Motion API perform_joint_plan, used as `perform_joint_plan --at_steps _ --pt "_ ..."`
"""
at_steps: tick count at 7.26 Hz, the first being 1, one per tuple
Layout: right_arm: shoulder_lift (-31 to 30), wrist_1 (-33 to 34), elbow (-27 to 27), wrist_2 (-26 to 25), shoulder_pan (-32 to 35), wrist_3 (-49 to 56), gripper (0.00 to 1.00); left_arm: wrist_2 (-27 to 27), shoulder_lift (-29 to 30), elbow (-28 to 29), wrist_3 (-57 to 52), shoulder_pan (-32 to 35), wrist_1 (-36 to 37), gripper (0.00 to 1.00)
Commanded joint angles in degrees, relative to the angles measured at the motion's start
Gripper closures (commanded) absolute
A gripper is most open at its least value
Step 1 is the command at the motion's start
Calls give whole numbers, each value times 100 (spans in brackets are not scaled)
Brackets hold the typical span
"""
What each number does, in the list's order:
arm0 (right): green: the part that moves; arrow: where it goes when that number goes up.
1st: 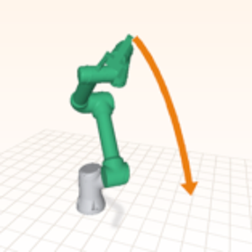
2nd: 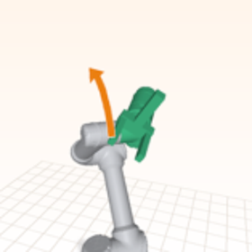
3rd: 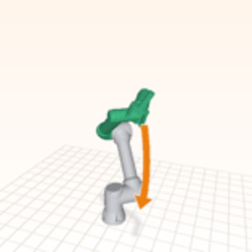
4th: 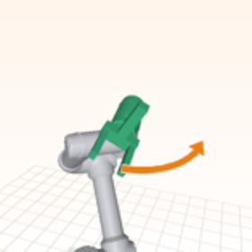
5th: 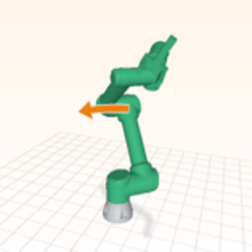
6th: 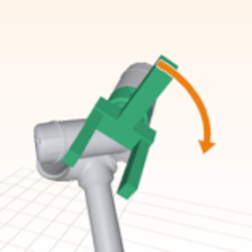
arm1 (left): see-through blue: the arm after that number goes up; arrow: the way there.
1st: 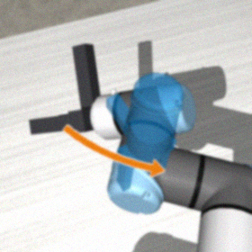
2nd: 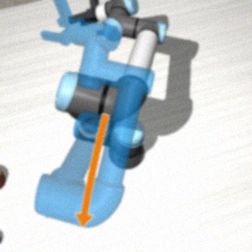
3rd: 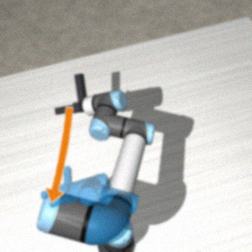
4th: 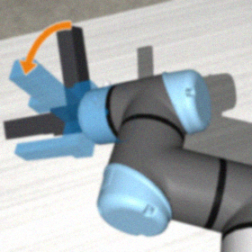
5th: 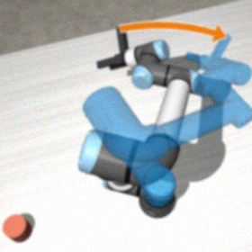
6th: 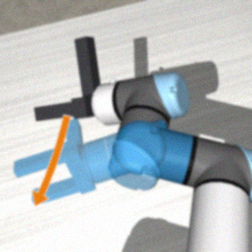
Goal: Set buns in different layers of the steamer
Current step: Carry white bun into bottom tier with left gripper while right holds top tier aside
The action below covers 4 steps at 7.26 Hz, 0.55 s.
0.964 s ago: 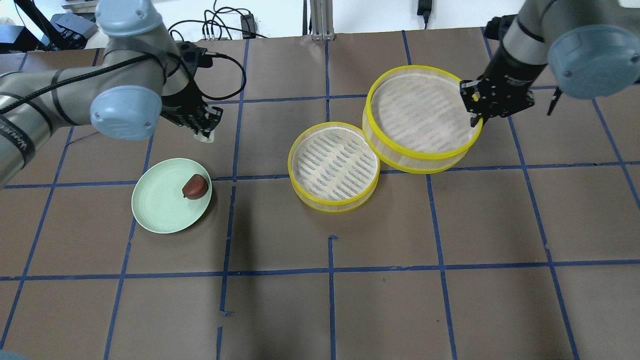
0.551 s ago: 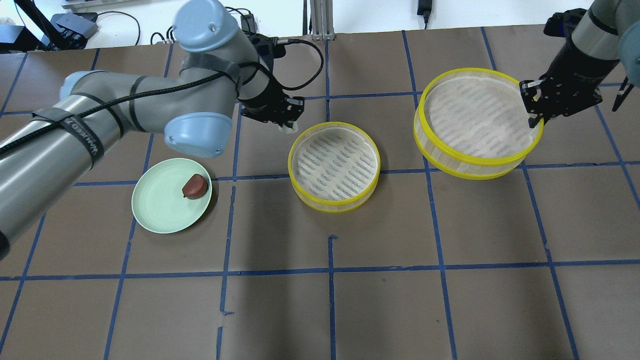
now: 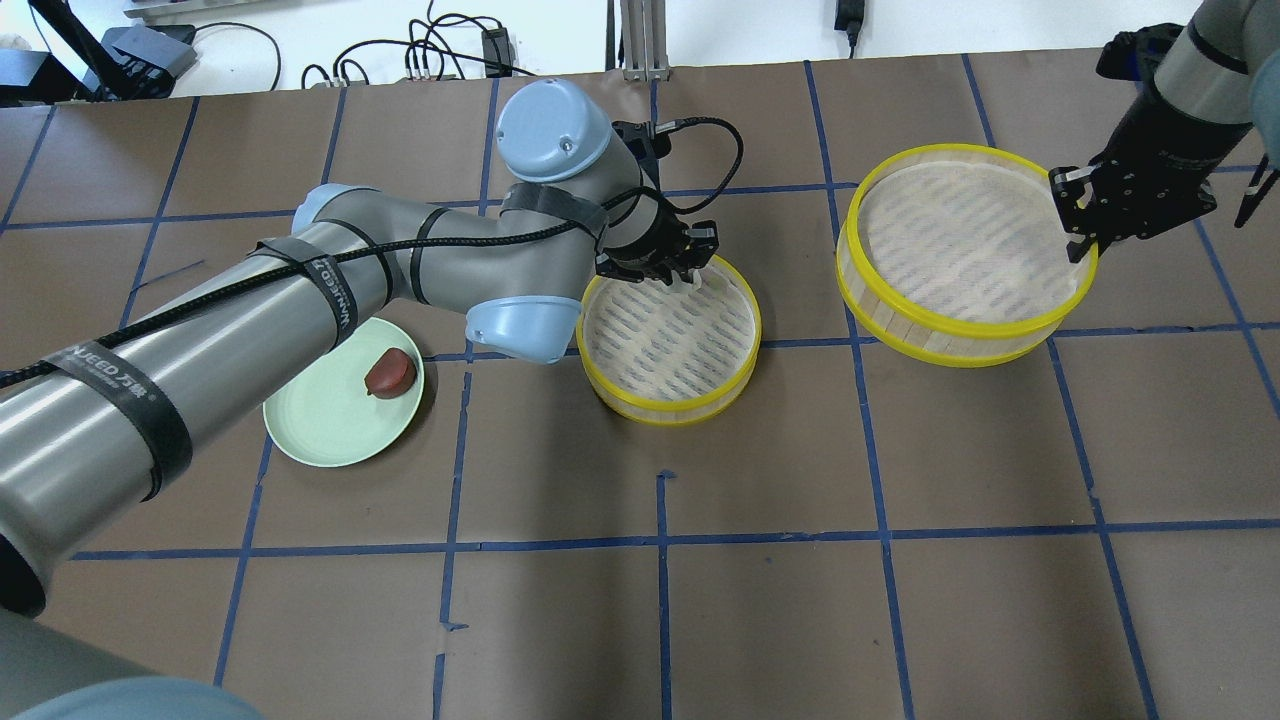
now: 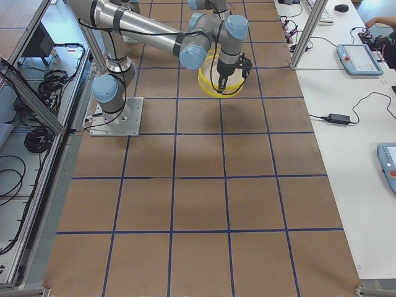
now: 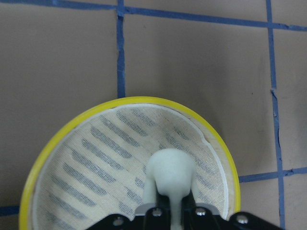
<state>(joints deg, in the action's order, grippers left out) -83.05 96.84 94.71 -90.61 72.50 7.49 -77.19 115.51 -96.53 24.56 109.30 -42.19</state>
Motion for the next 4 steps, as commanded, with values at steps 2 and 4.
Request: perform_joint_plan --at_steps 2,4 --pt "-9 -8 39 43 10 -55 96 -33 -116 37 -194 4 18 0" --pt "-9 -77 100 61 36 -151 96 -785 -213 38 -1003 -118 -26 0"
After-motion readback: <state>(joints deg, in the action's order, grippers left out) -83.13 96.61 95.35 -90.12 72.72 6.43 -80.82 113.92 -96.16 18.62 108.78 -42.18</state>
